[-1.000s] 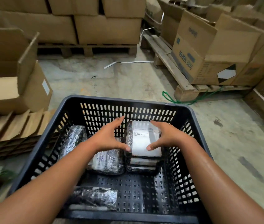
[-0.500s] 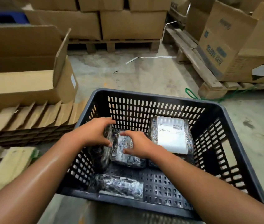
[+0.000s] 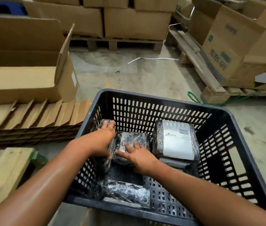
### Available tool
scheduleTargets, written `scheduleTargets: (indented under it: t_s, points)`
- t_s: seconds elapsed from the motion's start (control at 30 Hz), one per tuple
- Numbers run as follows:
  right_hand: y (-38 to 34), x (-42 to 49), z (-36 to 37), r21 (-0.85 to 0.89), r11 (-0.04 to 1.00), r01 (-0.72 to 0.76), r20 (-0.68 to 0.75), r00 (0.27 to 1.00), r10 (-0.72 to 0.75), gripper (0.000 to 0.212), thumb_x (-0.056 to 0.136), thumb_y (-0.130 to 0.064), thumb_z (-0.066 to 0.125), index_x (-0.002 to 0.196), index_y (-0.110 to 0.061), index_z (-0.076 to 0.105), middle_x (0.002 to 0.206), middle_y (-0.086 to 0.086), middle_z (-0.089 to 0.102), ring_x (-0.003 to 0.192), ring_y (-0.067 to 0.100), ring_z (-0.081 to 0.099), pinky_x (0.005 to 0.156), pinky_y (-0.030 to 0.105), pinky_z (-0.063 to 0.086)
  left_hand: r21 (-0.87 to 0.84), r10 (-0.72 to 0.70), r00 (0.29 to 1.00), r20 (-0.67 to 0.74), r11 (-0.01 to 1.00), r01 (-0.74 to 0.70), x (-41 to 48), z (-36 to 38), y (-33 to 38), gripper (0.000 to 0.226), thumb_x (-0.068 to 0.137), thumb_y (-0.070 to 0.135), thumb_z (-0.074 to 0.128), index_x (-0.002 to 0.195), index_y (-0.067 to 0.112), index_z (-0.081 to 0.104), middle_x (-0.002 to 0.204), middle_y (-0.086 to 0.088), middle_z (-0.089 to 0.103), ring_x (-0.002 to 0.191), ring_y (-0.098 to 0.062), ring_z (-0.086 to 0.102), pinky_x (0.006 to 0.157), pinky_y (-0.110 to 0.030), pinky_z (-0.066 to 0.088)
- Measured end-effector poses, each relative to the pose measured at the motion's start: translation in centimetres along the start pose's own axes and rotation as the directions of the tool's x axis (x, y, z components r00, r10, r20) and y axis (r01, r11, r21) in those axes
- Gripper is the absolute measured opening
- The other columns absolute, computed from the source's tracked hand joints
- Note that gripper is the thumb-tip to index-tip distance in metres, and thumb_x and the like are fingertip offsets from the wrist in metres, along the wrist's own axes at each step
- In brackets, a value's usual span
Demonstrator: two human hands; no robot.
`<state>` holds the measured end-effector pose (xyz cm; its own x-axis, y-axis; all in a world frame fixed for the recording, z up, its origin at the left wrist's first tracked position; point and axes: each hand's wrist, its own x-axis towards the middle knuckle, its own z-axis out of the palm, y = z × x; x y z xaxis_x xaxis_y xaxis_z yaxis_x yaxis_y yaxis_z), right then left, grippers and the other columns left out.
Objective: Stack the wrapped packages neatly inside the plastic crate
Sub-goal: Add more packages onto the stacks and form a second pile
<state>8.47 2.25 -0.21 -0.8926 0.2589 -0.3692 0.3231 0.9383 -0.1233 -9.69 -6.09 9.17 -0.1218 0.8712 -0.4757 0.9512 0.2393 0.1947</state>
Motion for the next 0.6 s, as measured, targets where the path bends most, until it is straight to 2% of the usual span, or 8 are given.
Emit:
scheduleTargets:
  t_s: [0.1,0.2,0.3,0.37,0.43,0.5,0.53,0.6]
  points:
    - [0.9,-0.7,-1.3,0.002,0.999,0.036,-0.088,0.995,-0.036,0.089,0.093,-0.004,0.063,0.161,-0.041,0.021,0.173,0.012,0.011,0.155,0.048,0.013,0.123,0.065,0.016,-0.008,-0.01,1.0,0.011,1.0,0.01,0.0,-0.2,0.1,0.109,0.077,0.026,0.086,0.158,0.005,0.016,0.165,-0.01,-0.02,0.151,-0.03,-0.016,0.125,-0.044,0.012]
    - [1.1,-0.9,-1.3,-0.066,0.997,0.037,-0.158,0.986,-0.047,0.058,0.102,-0.016,0.054,0.154,-0.039,0.041,0.173,0.013,0.001,0.158,0.042,0.008,0.122,0.069,0.011,-0.012,-0.019,1.0,0.019,1.0,0.02,0.1,-0.4,0.3,0.111,0.077,0.025,0.086,0.158,0.005,0.014,0.165,-0.011,-0.019,0.151,-0.031,-0.015,0.124,-0.044,0.012]
    - [0.1,-0.7,-0.9,-0.106,0.993,-0.046,-0.137,0.99,0.031,0.048,0.107,-0.022,0.05,0.151,-0.041,0.047,0.172,0.017,-0.012,0.156,0.047,0.006,0.117,0.075,0.016,-0.015,-0.023,0.999,0.022,1.0,0.023,0.2,-0.5,0.2,0.112,0.076,0.024,0.086,0.158,0.006,0.012,0.165,-0.01,-0.02,0.151,-0.031,-0.015,0.125,-0.044,0.011]
    - [-0.2,-0.5,-1.4,-0.052,0.996,-0.076,-0.124,0.99,0.069,0.048,0.106,-0.021,0.053,0.15,-0.04,0.049,0.173,0.018,-0.004,0.154,0.049,0.013,0.116,0.075,0.023,-0.016,-0.018,1.0,0.02,1.0,0.018,0.1,-0.5,0.2,0.113,0.076,0.025,0.086,0.159,0.008,0.012,0.165,-0.009,-0.019,0.151,-0.03,-0.015,0.125,-0.042,0.01]
    - [0.1,-0.3,-2.7,0.021,0.998,-0.065,-0.177,0.982,0.068,0.045,0.105,-0.025,0.056,0.148,-0.04,0.052,0.172,0.018,0.014,0.15,0.046,0.028,0.116,0.068,0.032,-0.021,-0.011,1.0,0.017,1.0,0.011,0.0,-0.5,0.1,0.117,0.076,0.025,0.086,0.159,0.011,0.005,0.165,-0.007,-0.02,0.152,-0.027,-0.015,0.125,-0.041,0.009]
    - [1.0,-0.2,-4.4,0.144,0.989,-0.04,-0.279,0.957,0.079,0.044,0.103,-0.027,0.06,0.145,-0.041,0.056,0.166,0.016,0.032,0.14,0.039,0.046,0.113,0.051,0.042,-0.084,-0.012,1.0,0.01,0.996,0.013,-0.3,-0.5,0.2,0.131,0.075,0.022,0.087,0.157,0.021,-0.014,0.16,-0.001,-0.021,0.152,-0.024,-0.011,0.124,-0.04,0.011]
    - [1.5,-0.4,-5.2,0.239,0.97,-0.036,-0.305,0.946,0.11,0.046,0.101,-0.025,0.063,0.144,-0.041,0.057,0.162,0.015,0.037,0.136,0.037,0.051,0.113,0.044,0.043,-0.146,-0.027,1.0,0.006,0.989,0.028,-0.4,-0.6,0.1,0.139,0.073,0.021,0.088,0.153,0.029,-0.025,0.158,0.001,-0.02,0.152,-0.023,-0.006,0.123,-0.04,0.015]
    - [2.8,-1.1,-6.4,0.429,0.902,-0.049,-0.291,0.938,0.189,0.055,0.096,-0.021,0.067,0.145,-0.042,0.055,0.157,0.013,0.044,0.133,0.031,0.052,0.112,0.036,0.038,-0.239,-0.053,0.999,-0.004,0.97,0.05,-0.5,-0.8,0.1,0.149,0.073,0.024,0.089,0.142,0.038,-0.042,0.161,-0.006,-0.012,0.152,-0.024,0.015,0.118,-0.04,0.026]
